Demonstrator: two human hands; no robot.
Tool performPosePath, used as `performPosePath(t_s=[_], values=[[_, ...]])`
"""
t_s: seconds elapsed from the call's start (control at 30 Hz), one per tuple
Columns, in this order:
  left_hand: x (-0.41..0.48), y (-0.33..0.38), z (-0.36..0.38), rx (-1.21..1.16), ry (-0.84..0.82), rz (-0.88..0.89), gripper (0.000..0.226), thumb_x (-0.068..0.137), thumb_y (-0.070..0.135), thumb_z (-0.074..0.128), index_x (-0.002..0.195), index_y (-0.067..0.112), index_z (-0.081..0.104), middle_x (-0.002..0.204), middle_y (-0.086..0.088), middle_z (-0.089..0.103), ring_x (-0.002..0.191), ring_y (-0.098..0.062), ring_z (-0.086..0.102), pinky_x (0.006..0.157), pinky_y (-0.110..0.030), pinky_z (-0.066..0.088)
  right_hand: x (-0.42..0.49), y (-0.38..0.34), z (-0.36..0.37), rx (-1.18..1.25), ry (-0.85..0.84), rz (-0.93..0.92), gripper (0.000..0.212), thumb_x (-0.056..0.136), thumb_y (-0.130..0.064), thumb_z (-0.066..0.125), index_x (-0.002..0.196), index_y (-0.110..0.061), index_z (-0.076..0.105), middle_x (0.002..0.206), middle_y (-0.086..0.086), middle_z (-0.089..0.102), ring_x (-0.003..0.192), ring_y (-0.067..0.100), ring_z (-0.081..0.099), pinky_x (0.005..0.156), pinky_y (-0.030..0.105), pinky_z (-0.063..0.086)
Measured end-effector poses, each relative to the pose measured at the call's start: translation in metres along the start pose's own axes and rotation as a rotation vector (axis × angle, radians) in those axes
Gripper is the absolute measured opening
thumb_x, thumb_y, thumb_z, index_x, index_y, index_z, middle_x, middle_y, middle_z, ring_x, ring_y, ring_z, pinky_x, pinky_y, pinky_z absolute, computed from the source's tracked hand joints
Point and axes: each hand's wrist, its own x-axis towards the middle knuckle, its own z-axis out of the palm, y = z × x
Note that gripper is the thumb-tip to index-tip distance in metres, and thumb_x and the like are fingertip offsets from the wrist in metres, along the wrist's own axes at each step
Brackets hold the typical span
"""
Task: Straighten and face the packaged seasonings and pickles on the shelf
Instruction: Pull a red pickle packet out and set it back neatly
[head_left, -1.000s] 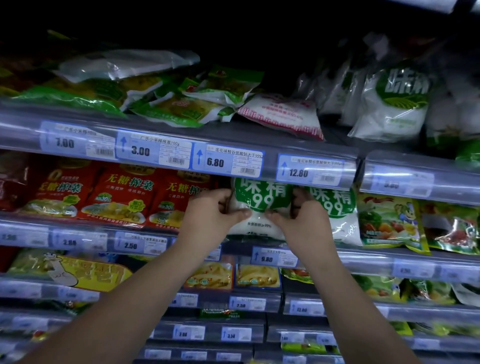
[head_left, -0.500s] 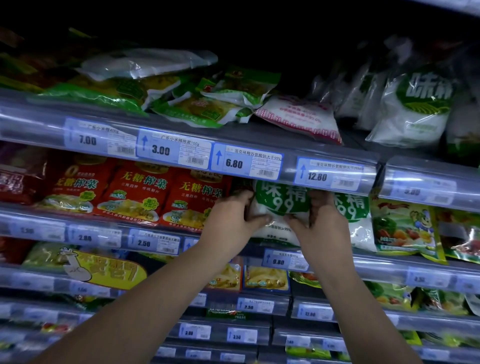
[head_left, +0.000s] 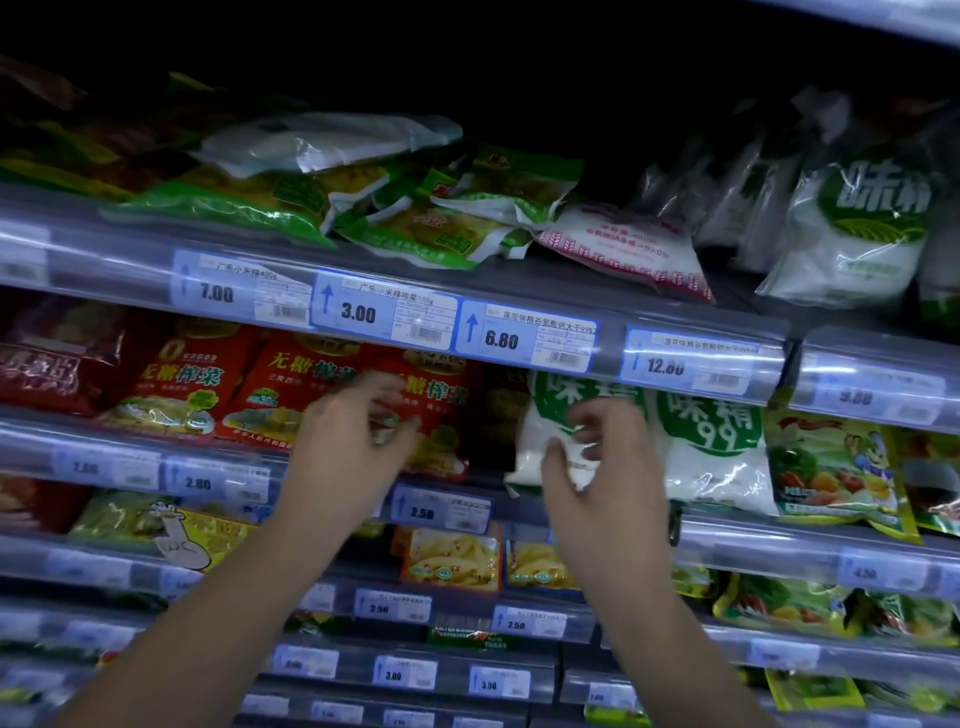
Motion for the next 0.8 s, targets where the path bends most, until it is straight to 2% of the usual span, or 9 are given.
performPosePath(t_s=[0.07,0.13,0.23,0.3,0.4,0.47,0.57,0.7,0.8], values=[[0.003,-0.018,-0.016,0.087,0.027,-0.032,0.036,0.086,0.022,0.073,0.121,0.017,0.064,0.108,0.001,0.071,0.085,-0.014,0.064,0.076,-0.033,0.054,-0.001,-0.024,0.020,0.030,-0.169,-0.014,0.021,0.095,-0.021,0.060,0.114,-0.025,0.052,0.106,-0.009,0.056,0.093,0.000,0.056,0.076,0.023,0.052],[0.004,-0.031,-0.023,0.181,0.010,-0.066,0.042,0.087,0.026,0.072,0.127,0.018,0.060,0.113,-0.005,0.070,0.086,-0.024,0.064,0.071,-0.034,0.052,0.004,-0.041,0.043,-0.037,-0.273,-0.039,0.033,0.096,-0.025,0.058,0.127,-0.022,0.048,0.115,-0.004,0.056,0.099,0.007,0.057,0.085,0.028,0.054],[0.002,-0.038,-0.026,0.231,-0.032,-0.058,0.050,0.087,0.028,0.071,0.134,0.018,0.056,0.124,-0.013,0.065,0.117,-0.033,0.058,0.088,-0.044,0.055,0.018,-0.055,0.073,-0.163,-0.385,0.055,0.061,0.094,-0.031,0.057,0.144,-0.010,0.031,0.134,0.010,0.048,0.123,0.029,0.050,0.103,0.041,0.047],[0.002,-0.037,-0.026,0.243,-0.042,-0.033,0.052,0.086,0.026,0.072,0.135,0.017,0.056,0.125,-0.014,0.064,0.119,-0.033,0.056,0.090,-0.044,0.055,0.027,-0.056,0.087,-0.207,-0.474,0.173,0.079,0.094,-0.035,0.057,0.152,-0.001,0.017,0.149,0.021,0.037,0.135,0.038,0.042,0.109,0.046,0.043],[0.002,-0.040,-0.026,0.256,-0.047,-0.012,0.053,0.084,0.025,0.074,0.133,0.016,0.056,0.128,-0.013,0.062,0.120,-0.034,0.055,0.090,-0.044,0.054,0.036,-0.055,0.094,-0.141,-0.412,0.280,0.090,0.092,-0.037,0.062,0.155,0.002,0.010,0.159,0.024,0.027,0.145,0.037,0.034,0.114,0.040,0.040],[0.002,-0.042,-0.026,0.261,-0.050,-0.010,0.052,0.084,0.026,0.074,0.133,0.017,0.056,0.133,-0.012,0.059,0.123,-0.034,0.054,0.092,-0.044,0.053,0.041,-0.052,0.097,-0.031,-0.312,0.352,0.092,0.089,-0.037,0.070,0.154,0.000,0.017,0.157,0.021,0.037,0.142,0.032,0.041,0.110,0.035,0.043],[0.001,-0.044,-0.028,0.233,-0.058,-0.016,0.050,0.087,0.029,0.071,0.134,0.020,0.055,0.139,-0.011,0.056,0.128,-0.031,0.051,0.091,-0.042,0.053,0.047,-0.049,0.102,0.185,-0.219,0.444,0.072,0.084,-0.037,0.078,0.141,-0.007,0.045,0.135,0.007,0.063,0.116,0.023,0.063,0.092,0.030,0.052],[0.003,-0.046,-0.034,0.110,-0.051,-0.007,0.048,0.088,0.036,0.070,0.132,0.022,0.056,0.127,-0.001,0.064,0.115,-0.021,0.059,0.084,-0.033,0.053,0.050,-0.049,0.104,0.368,-0.166,0.500,0.055,0.083,-0.034,0.080,0.129,-0.010,0.064,0.126,0.003,0.070,0.109,0.020,0.068,0.097,0.037,0.054],[0.004,-0.043,-0.044,-0.062,-0.011,-0.069,0.056,0.088,0.042,0.070,0.135,0.018,0.054,0.125,0.005,0.062,0.111,-0.013,0.057,0.085,-0.027,0.047,0.047,-0.052,0.090,0.649,-0.135,0.547,0.021,0.086,-0.022,0.079,0.105,-0.018,0.072,0.106,-0.003,0.077,0.089,0.011,0.076,0.078,0.030,0.062]])
